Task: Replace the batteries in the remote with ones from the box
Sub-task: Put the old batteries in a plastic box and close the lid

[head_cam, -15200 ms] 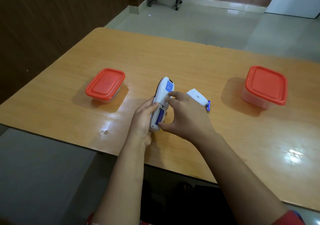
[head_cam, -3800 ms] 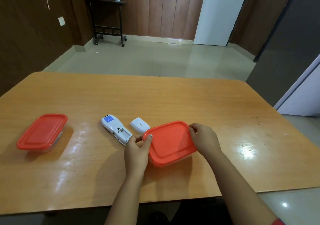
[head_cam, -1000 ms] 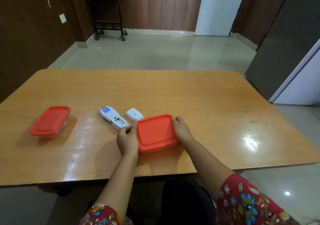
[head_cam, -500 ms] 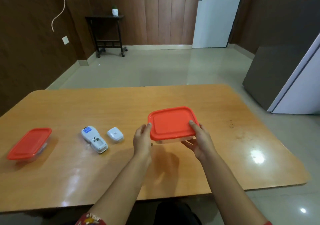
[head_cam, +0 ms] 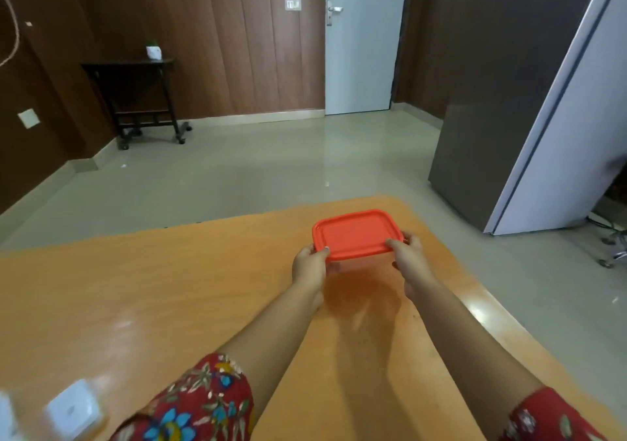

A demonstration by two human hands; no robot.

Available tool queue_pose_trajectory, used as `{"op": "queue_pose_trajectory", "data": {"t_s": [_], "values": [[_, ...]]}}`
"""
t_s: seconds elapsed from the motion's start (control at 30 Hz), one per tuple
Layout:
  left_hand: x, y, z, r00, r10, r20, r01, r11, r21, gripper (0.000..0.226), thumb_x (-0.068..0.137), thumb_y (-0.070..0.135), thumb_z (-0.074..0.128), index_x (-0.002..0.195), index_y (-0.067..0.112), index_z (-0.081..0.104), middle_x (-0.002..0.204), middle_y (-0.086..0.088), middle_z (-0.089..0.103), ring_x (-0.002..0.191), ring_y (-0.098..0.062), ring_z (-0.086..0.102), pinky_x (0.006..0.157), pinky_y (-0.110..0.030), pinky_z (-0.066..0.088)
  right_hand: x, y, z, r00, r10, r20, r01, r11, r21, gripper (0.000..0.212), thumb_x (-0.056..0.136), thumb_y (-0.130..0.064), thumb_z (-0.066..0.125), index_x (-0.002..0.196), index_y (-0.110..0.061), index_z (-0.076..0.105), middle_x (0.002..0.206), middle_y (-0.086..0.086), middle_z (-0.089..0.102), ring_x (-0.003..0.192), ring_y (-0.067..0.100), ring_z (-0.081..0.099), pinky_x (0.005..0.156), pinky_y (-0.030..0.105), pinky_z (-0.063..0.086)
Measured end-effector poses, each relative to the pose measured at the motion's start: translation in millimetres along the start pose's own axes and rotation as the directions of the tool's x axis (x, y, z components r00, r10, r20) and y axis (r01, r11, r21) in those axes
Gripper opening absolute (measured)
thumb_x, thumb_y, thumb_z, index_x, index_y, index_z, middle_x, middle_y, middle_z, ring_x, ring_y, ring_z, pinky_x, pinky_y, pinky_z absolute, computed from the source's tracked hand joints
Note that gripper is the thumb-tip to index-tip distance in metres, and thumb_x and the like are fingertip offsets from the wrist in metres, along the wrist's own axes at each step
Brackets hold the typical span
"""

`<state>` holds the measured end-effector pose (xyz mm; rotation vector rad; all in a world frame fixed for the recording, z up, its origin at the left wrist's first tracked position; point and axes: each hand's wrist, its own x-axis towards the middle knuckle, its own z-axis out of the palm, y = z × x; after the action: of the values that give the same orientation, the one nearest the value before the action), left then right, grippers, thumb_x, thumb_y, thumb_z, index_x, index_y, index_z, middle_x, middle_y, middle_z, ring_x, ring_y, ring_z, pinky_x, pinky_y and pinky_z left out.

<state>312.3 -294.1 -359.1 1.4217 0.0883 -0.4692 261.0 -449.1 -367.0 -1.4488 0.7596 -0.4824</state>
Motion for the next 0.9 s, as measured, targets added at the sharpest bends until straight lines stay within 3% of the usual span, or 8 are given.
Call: {"op": "queue_pose_trajectory", "data": {"t_s": [0.07,0.13,0.23,0.33,0.47,0.7,0.83,0.9], "values": [[34,-1,19,1.0,-0.012,0.002,0.012,1.0,0.012,0.021,0.094,0.01,0.05,0.113,0.007,0.06,0.097,-0.01,0.064,0.083,-0.029,0.063,0.09,-0.042,0.052,33,-1,1,1.0,-0.015,-0.008,0.015,0.999,-0.039,0.041,0.094,-0.016,0.051,0.134,-0.01,0.042,0.117,0.006,0.051,0.103,0.023,0.05,0.095,0.041,0.043],[67,-3,34,1.0,-0.002,0.005,0.001,0.999,0.053,0.019,0.092,0.01,0.05,0.106,0.01,0.063,0.097,-0.012,0.067,0.09,-0.03,0.063,0.088,-0.041,0.05,62,0,3,1.0,-0.009,-0.008,0.008,0.998,-0.064,0.04,0.095,-0.017,0.048,0.134,-0.01,0.043,0.116,0.005,0.052,0.104,0.023,0.051,0.098,0.044,0.045],[115,-6,50,0.999,0.039,-0.003,-0.038,0.989,0.142,0.013,0.086,0.013,0.052,0.09,0.015,0.063,0.103,-0.017,0.07,0.099,-0.036,0.066,0.089,-0.044,0.05,101,4,8,1.0,0.006,-0.016,-0.007,0.998,-0.064,0.037,0.095,-0.016,0.046,0.131,-0.01,0.045,0.114,0.007,0.054,0.1,0.023,0.052,0.087,0.037,0.045],[143,-6,60,0.996,0.089,0.004,-0.088,0.977,0.196,0.02,0.086,0.013,0.054,0.102,0.013,0.065,0.106,-0.015,0.069,0.102,-0.034,0.065,0.09,-0.043,0.05,128,6,13,0.999,0.018,-0.031,-0.02,0.998,-0.053,0.037,0.095,-0.014,0.046,0.131,-0.006,0.047,0.112,0.009,0.056,0.098,0.023,0.052,0.082,0.033,0.041],[155,-8,68,0.989,0.13,0.068,-0.143,0.959,0.245,0.026,0.088,0.019,0.054,0.111,0.011,0.064,0.111,-0.016,0.068,0.094,-0.03,0.063,0.087,-0.04,0.05,147,7,14,0.998,0.012,-0.062,-0.016,0.998,-0.059,0.037,0.098,-0.019,0.042,0.133,-0.009,0.044,0.119,0.007,0.053,0.111,0.026,0.051,0.095,0.037,0.04],[157,-6,71,0.991,0.114,0.071,-0.129,0.955,0.267,0.031,0.092,0.025,0.052,0.119,0.012,0.06,0.12,-0.018,0.064,0.112,-0.036,0.06,0.097,-0.045,0.048,150,12,14,0.997,0.006,-0.083,-0.016,0.992,-0.121,0.042,0.1,-0.03,0.038,0.139,-0.013,0.039,0.134,0.01,0.049,0.121,0.028,0.046,0.1,0.038,0.036],[146,-5,62,0.996,0.06,0.065,-0.075,0.961,0.267,0.06,0.087,0.033,0.058,0.137,0.003,0.043,0.133,-0.017,0.056,0.121,-0.036,0.055,0.104,-0.047,0.043,134,7,12,0.998,0.031,-0.046,-0.037,0.99,-0.137,0.052,0.098,-0.034,0.043,0.144,-0.012,0.033,0.142,0.006,0.043,0.132,0.027,0.04,0.102,0.036,0.033],[127,-1,52,0.998,0.046,0.044,-0.056,0.965,0.256,0.058,0.089,0.026,0.057,0.139,0.004,0.039,0.118,-0.01,0.061,0.106,-0.031,0.06,0.101,-0.043,0.046,120,8,7,0.998,0.045,-0.042,-0.051,0.985,-0.163,0.063,0.095,-0.035,0.048,0.149,-0.01,0.025,0.152,0.008,0.035,0.138,0.027,0.035,0.107,0.037,0.03]]}}
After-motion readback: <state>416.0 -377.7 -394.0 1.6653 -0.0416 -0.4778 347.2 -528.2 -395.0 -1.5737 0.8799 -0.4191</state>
